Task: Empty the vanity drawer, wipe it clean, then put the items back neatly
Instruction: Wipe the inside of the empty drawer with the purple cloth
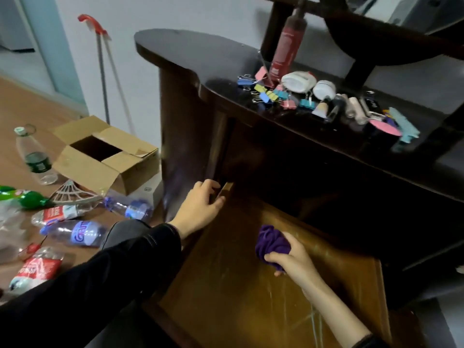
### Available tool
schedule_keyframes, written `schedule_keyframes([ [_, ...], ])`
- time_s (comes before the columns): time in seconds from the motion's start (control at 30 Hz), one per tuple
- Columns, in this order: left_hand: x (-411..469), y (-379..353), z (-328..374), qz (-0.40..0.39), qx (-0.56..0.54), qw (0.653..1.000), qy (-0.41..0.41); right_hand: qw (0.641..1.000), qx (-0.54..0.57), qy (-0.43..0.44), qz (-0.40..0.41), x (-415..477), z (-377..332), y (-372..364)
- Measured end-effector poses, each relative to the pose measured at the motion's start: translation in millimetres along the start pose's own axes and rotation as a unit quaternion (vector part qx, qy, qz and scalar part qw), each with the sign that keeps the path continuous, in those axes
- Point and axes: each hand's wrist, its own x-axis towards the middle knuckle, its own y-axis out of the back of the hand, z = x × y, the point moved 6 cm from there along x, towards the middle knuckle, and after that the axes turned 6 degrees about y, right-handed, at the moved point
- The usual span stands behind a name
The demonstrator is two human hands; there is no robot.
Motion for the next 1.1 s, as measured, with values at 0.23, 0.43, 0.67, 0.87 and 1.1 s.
schedule_keyframes([
  [0.23, 16, -40, -20, -0.044, -0.011, 0.998, 0.044, 0.959, -0.259, 0.087, 0.071, 110, -31, -34],
  [0.43, 13, -39, -17, -0.035, -0.028, 0.998, 0.043, 0.842, -0.523, 0.13, -0.025, 144, -38, -76],
  [0.67, 11, -36, -17, -0.03, -0.039, 0.997, 0.052, 0.796, -0.578, 0.18, -0.013, 144, -29, -74],
  [0.87, 11, -32, -15, -0.031, -0.033, 0.997, 0.057, 0.852, -0.502, 0.148, 0.005, 156, -41, -79],
  [1.1, 10, -32, -15, -0.033, -0.042, 0.996, 0.07, 0.803, -0.55, 0.199, -0.111, 112, -10, -92],
])
